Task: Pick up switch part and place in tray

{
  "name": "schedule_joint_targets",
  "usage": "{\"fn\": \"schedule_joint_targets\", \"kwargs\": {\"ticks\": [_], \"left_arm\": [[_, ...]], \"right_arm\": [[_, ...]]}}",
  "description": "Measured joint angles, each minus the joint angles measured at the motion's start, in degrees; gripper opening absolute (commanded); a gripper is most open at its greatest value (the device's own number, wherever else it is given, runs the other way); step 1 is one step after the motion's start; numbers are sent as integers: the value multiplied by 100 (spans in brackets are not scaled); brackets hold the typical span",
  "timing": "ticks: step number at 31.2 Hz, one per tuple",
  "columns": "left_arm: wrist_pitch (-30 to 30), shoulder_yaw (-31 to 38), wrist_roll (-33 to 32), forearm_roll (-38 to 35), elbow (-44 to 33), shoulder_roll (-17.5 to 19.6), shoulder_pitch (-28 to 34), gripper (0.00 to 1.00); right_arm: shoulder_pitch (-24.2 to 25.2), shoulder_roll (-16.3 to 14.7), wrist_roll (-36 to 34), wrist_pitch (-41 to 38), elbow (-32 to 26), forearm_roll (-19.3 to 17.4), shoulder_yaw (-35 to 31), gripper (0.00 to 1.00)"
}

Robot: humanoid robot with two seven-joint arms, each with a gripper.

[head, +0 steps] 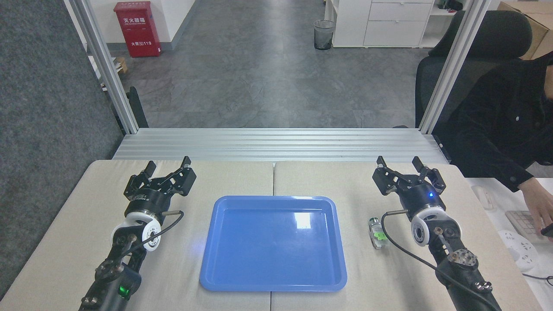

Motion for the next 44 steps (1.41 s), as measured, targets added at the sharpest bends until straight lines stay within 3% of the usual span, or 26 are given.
{"fn": "schedule_joint_targets", "kwargs": {"ticks": [44], "left_arm": [[0,1,0,0,0,0,1,100]], "right_arm": [[-3,0,-1,0,0,0,3,98]]}}
